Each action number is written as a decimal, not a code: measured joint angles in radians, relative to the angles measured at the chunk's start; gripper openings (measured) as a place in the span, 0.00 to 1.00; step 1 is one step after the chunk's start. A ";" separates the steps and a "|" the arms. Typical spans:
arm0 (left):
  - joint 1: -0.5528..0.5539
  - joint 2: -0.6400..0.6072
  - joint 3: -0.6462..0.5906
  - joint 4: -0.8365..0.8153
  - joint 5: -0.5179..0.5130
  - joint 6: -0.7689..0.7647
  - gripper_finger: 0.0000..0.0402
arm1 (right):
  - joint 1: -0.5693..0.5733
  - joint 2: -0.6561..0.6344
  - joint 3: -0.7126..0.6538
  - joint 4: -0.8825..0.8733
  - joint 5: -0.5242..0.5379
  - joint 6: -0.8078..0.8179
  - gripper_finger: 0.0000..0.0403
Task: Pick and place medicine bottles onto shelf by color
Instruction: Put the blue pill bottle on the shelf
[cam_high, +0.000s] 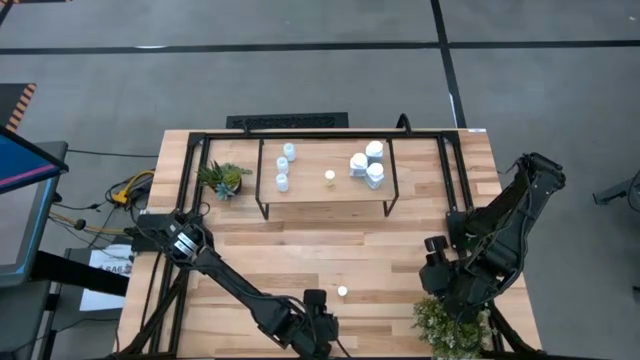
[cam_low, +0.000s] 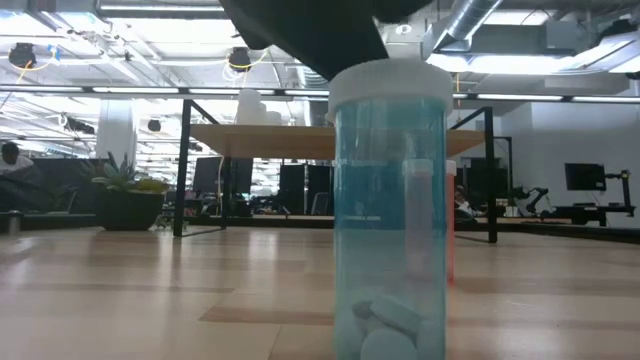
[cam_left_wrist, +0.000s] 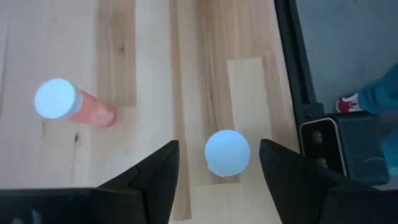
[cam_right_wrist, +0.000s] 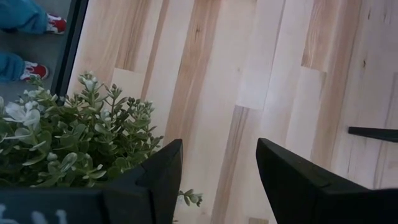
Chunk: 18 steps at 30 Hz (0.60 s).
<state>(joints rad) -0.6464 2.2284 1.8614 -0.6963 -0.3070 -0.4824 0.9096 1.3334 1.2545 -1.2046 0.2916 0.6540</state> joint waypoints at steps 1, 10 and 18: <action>0.000 0.000 0.000 0.001 0.007 0.000 0.52 | 0.000 0.000 0.000 0.000 0.000 0.000 0.56; 0.000 0.008 0.000 0.026 0.012 0.016 0.52 | 0.000 0.000 0.000 -0.011 0.001 -0.008 0.56; 0.003 0.056 -0.002 0.059 0.007 0.018 0.52 | 0.000 0.000 0.000 -0.015 0.001 -0.008 0.56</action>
<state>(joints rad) -0.6437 2.2845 1.8591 -0.6376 -0.3000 -0.4648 0.9096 1.3334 1.2545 -1.2194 0.2928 0.6464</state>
